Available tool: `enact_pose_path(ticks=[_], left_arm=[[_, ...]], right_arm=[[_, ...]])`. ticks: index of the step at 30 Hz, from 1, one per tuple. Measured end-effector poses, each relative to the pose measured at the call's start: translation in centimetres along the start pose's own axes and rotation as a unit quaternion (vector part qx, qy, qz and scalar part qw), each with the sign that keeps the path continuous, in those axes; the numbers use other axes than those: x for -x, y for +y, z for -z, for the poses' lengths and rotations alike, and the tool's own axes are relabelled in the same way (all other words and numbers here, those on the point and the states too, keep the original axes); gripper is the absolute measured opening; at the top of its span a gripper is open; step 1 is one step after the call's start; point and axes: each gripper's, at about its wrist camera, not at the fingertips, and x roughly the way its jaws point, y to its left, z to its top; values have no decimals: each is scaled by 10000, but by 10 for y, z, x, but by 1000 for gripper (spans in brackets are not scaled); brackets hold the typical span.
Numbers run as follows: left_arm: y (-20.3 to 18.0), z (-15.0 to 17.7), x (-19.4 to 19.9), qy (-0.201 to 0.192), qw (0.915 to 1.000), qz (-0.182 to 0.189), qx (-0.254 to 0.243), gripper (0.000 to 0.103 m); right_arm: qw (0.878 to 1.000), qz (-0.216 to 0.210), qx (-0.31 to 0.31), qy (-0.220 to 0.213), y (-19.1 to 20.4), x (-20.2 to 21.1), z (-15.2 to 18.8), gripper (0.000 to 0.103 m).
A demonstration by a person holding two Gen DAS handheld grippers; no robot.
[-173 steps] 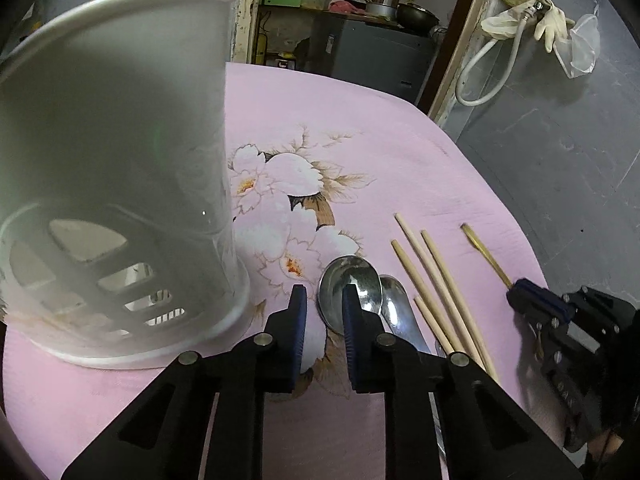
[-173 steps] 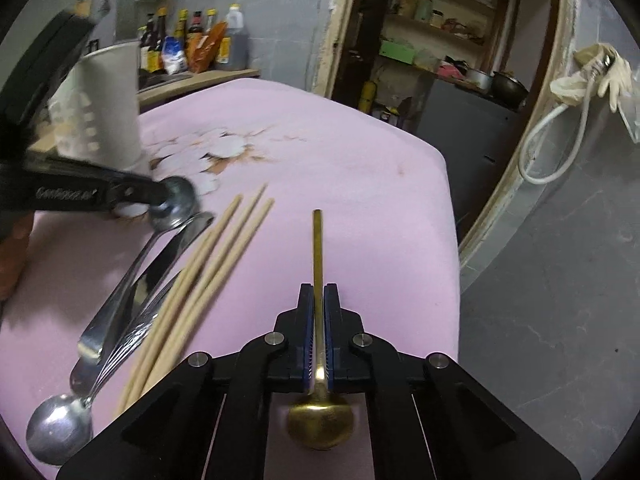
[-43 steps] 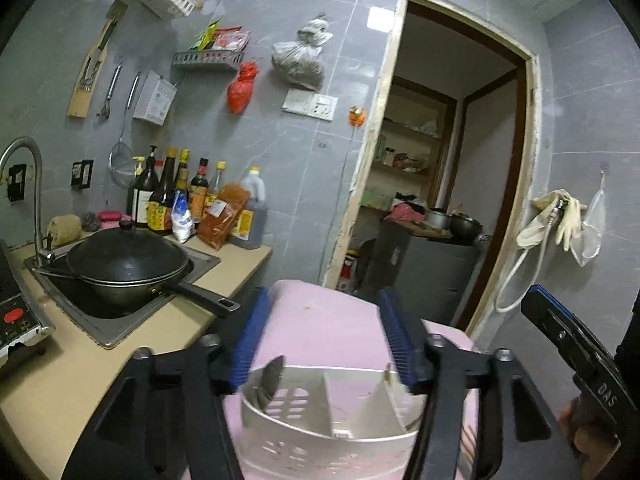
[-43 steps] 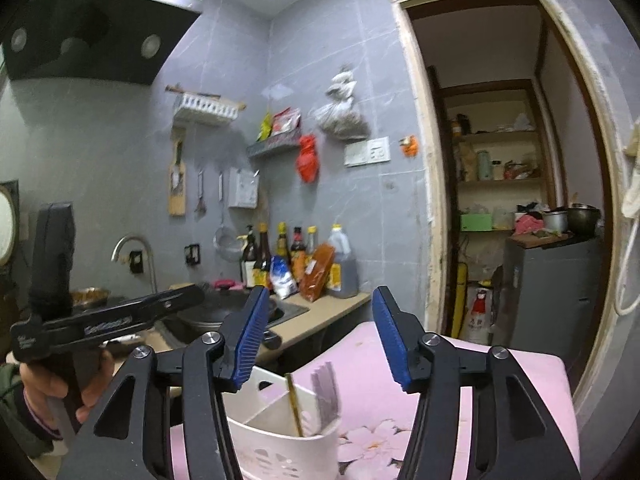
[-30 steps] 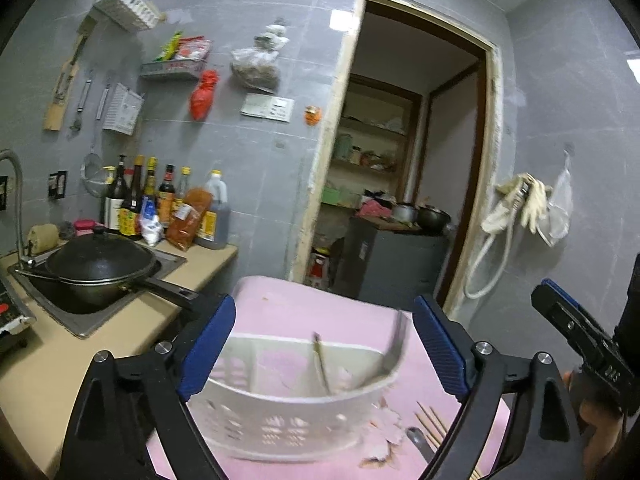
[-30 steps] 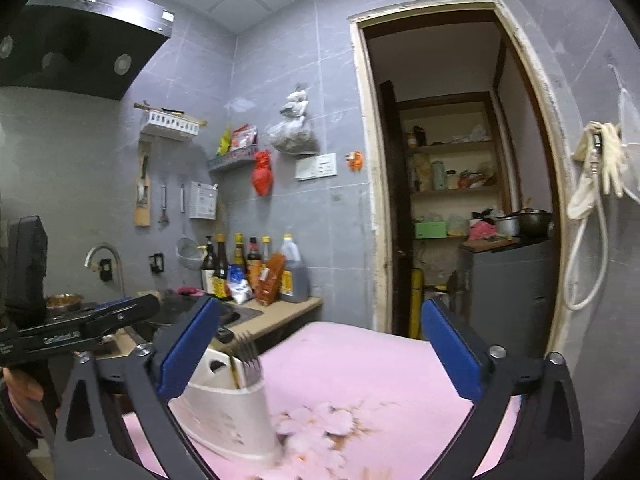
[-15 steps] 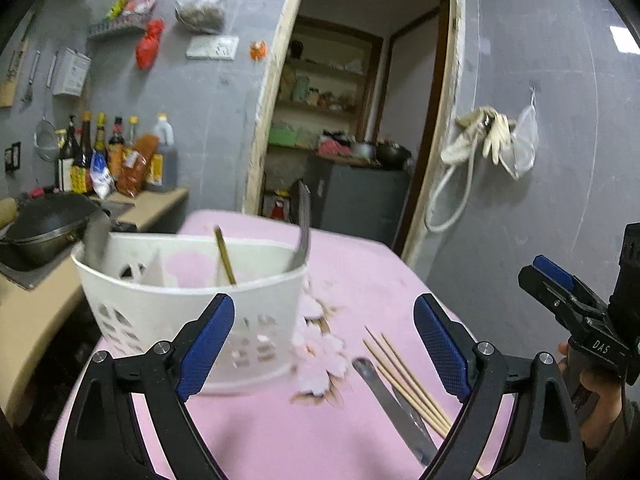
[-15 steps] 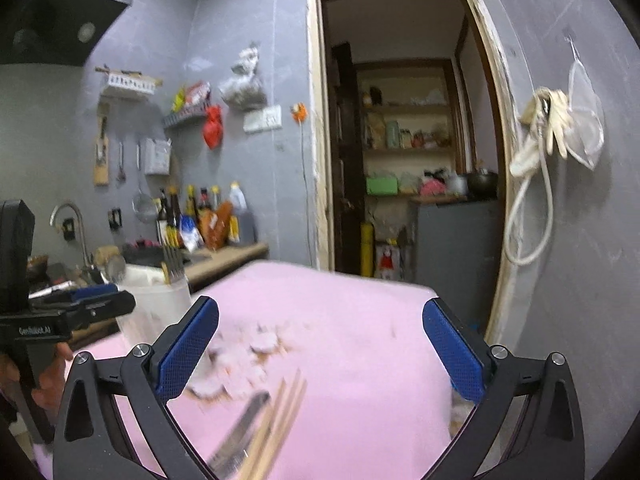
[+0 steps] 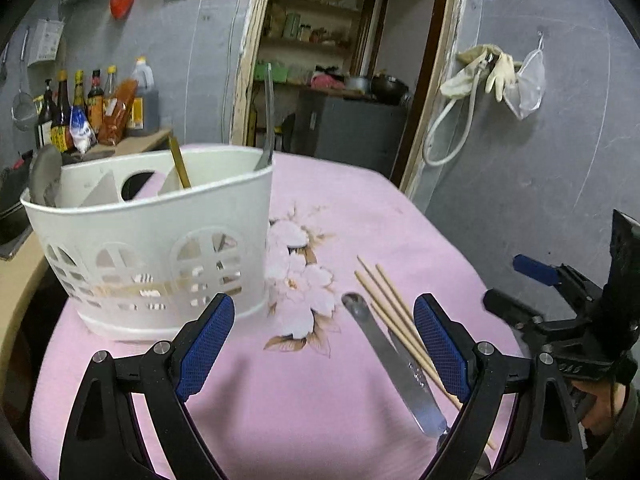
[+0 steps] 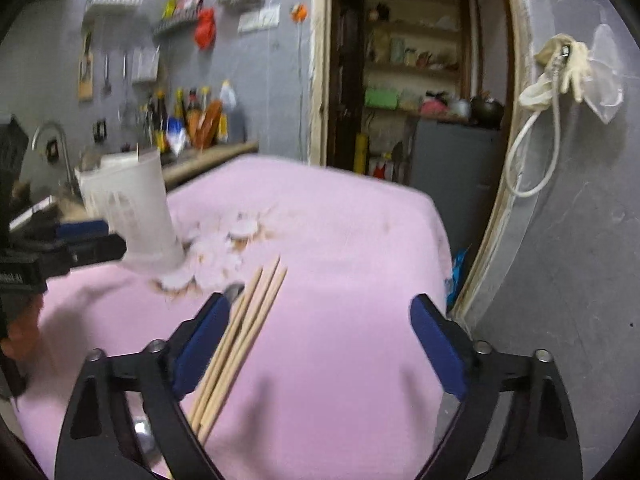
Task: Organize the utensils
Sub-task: 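Grasp the steel knife with the left gripper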
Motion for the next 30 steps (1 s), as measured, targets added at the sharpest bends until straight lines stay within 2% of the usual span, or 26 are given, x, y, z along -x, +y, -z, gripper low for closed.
enact_pose_path(ticks=[3,7,10,12,17,22,25,27,29,30], left_arm=[[-1,2,-10,296,9996,35,-11,88],[0,6,-23,697,9974,153,-39,87],[2,9,-33,960,9950,253,-57,84],[1,10,-39,1122,9931,317,-76,74],[0,12,-52,1471,9882,409,-132,61],[0,13,-55,1564,9866,441,-171,58],[-2,13,-57,1600,9858,479,-194,51],[-4,14,-61,1684,9841,524,-209,43],[-6,14,-64,1792,9819,575,-236,37],[-8,13,-66,1833,9809,593,-264,36]], right_arm=[[9994,-124,77,324,5,-13,6,77],[9972,-238,210,678,12,-25,13,58],[9961,-322,242,787,15,-28,14,56],[9956,-350,286,818,17,-28,14,56],[9927,-322,507,1042,27,-37,15,54],[9905,3,773,1140,33,-42,14,54],[9889,67,830,1228,32,-45,16,52],[9888,116,856,1213,31,-44,16,45],[9883,209,930,1189,29,-44,17,29],[9884,238,935,1170,27,-43,17,26]])
